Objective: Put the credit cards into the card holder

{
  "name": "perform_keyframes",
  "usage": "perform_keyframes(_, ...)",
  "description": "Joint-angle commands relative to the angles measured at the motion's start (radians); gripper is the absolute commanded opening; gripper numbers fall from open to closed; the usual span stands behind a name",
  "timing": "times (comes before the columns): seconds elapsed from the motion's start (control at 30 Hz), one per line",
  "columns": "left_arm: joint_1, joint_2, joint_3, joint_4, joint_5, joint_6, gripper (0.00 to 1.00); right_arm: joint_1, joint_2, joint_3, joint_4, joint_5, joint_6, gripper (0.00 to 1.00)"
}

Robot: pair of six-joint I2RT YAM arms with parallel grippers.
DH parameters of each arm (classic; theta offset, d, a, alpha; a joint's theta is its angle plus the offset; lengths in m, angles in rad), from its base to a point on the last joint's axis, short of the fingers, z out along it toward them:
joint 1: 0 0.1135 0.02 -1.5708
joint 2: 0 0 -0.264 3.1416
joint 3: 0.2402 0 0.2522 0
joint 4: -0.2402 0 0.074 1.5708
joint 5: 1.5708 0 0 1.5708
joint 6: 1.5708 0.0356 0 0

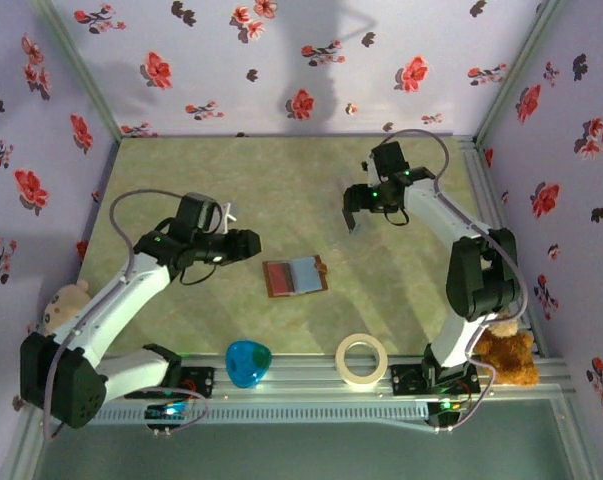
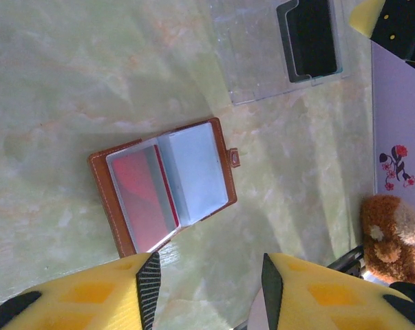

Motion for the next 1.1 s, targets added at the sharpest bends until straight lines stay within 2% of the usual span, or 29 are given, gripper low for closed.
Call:
perform_keyframes(0.0, -0.003, 0.032, 0.002, -0.008, 0.035, 0.025, 0.47, -0.005, 0.027, 0.007, 0.001, -0.103, 0.019, 0.75)
perform_keyframes(0.17, -0.002, 0.035, -0.009, -0.006, 0.016, 0.034, 0.47, -0.001, 0.019, -0.041, 0.069, -0.324, 0.097, 0.73)
perform_keyframes(0.27, 0.001, 0.021, -0.015, 0.002, -0.005, 0.019, 0.46, 0.017, -0.022, -0.090, 0.121, -0.358, 0.156, 0.73)
perform_keyframes(0.4, 0.003, 0.004, -0.035, 0.029, -0.009, 0.011, 0.46, 0.029, -0.077, -0.116, 0.087, -0.263, 0.162, 0.73)
perform_keyframes(0.5, 0.006, 0.017, -0.034, 0.026, -0.008, 0.006, 0.46, 0.055, -0.092, -0.087, 0.006, -0.026, 0.126, 0.74)
perform_keyframes(0.53, 0.006, 0.020, -0.034, 0.030, -0.004, 0.001, 0.46, 0.076, -0.083, -0.061, -0.031, 0.045, 0.100, 0.76)
perform_keyframes(0.57, 0.006, 0.021, -0.036, 0.036, -0.002, -0.002, 0.46, 0.097, -0.073, -0.039, -0.054, 0.093, 0.080, 0.85)
perform_keyframes(0.6, 0.006, 0.020, -0.038, 0.042, -0.003, -0.004, 0.46, 0.120, -0.059, -0.020, -0.067, 0.149, 0.067, 0.89)
perform_keyframes(0.8, 0.006, 0.020, -0.043, 0.038, 0.003, -0.012, 0.46, 0.201, 0.022, 0.050, -0.095, 0.366, 0.026, 0.92)
perform_keyframes(0.93, 0.007, 0.014, -0.061, 0.042, 0.003, -0.009, 0.46, 0.222, 0.082, 0.081, -0.109, 0.411, 0.001, 0.90)
perform_keyframes(1.0, 0.006, 0.013, -0.061, 0.038, 0.003, -0.013, 0.46, 0.224, 0.109, 0.101, -0.126, 0.410, -0.012, 0.87)
perform_keyframes(1.07, 0.006, 0.002, -0.067, 0.045, -0.003, -0.022, 0.46, 0.230, 0.117, 0.111, -0.140, 0.459, -0.015, 0.85)
